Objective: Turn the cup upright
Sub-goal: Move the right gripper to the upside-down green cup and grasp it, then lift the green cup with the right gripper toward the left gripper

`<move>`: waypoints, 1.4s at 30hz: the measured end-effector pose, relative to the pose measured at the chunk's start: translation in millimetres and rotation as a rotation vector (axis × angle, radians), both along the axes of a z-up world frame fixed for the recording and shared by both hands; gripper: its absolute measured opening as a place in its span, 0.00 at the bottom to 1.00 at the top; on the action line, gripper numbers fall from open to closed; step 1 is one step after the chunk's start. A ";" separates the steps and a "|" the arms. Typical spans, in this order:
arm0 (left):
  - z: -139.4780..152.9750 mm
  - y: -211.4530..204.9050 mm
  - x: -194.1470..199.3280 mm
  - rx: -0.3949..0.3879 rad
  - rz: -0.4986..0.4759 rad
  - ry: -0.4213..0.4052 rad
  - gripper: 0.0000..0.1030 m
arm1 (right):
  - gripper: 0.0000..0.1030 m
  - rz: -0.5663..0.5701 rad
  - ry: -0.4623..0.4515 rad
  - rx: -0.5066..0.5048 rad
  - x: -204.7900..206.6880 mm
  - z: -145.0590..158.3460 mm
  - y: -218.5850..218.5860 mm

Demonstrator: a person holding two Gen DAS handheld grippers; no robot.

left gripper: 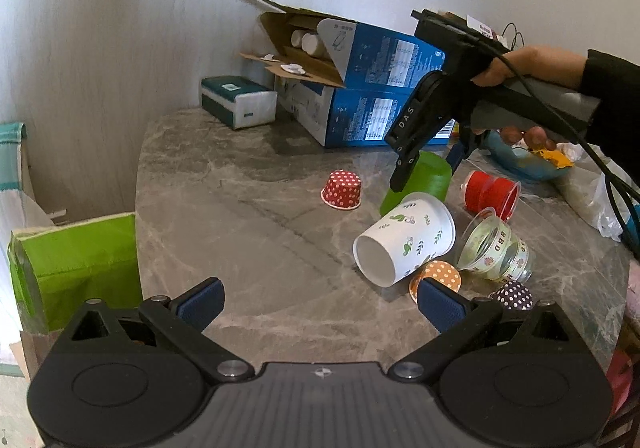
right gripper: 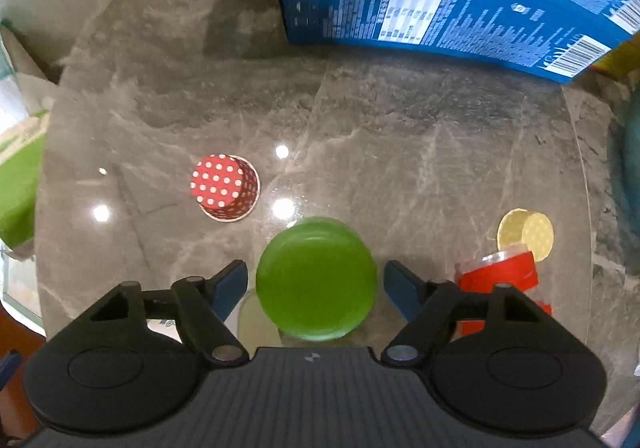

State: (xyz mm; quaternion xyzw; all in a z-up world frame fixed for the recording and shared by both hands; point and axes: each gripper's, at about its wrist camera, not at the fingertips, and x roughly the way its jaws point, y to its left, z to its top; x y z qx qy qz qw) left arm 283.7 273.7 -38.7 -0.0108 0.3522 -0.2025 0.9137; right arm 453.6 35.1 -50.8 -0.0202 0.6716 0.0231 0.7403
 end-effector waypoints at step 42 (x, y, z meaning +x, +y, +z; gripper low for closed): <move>40.5 58.7 -119.7 -0.206 0.046 -0.059 1.00 | 0.64 -0.055 -1.028 0.067 -336.9 89.8 31.6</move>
